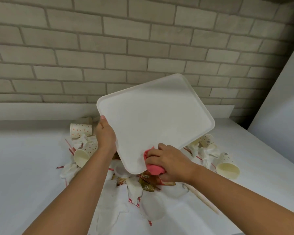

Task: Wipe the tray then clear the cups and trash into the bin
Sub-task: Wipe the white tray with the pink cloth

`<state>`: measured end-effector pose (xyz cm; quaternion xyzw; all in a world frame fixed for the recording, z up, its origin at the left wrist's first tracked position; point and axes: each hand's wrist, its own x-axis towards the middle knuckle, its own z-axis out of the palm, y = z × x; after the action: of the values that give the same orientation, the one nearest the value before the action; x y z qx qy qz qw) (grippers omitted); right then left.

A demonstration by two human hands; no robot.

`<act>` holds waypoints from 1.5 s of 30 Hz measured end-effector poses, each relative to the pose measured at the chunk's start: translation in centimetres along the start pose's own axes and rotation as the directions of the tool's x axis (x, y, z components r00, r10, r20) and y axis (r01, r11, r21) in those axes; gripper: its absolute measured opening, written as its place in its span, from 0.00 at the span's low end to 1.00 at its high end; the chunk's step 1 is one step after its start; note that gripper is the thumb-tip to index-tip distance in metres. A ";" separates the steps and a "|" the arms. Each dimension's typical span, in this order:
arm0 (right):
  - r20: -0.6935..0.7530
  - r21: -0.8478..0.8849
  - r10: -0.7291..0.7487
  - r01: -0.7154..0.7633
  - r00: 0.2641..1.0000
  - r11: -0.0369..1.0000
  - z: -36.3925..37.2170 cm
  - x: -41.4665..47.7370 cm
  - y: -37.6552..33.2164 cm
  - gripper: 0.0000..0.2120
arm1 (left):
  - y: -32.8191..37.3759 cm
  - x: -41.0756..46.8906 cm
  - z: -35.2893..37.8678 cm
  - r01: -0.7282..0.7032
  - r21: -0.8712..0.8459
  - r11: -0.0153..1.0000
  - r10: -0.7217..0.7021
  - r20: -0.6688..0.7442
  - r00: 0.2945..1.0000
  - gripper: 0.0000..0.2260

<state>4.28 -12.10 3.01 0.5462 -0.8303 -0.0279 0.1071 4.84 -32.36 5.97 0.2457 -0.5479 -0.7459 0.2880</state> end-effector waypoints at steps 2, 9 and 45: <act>-0.015 -0.087 0.093 -0.094 0.996 0.992 0.4 -1.6 1.8 0.16 | 0.0 0.2 0.0 0.001 0.022 1.000 -0.002 0.015 1.000 0.15; -0.003 -0.192 0.607 -0.596 0.795 0.779 0.9 -9.1 8.3 0.15 | 0.3 0.4 -0.2 -0.042 0.109 0.993 0.032 0.088 0.996 0.14; -0.018 0.975 0.983 -0.215 0.180 0.057 -11.9 -9.1 16.3 0.14 | -1.9 -0.3 7.4 0.072 0.093 0.993 -0.098 0.319 0.943 0.19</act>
<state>-4.50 3.58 15.95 -0.0200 -0.7422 0.6517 0.1552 -0.30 -26.68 6.29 0.1551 -0.6059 -0.7654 0.1519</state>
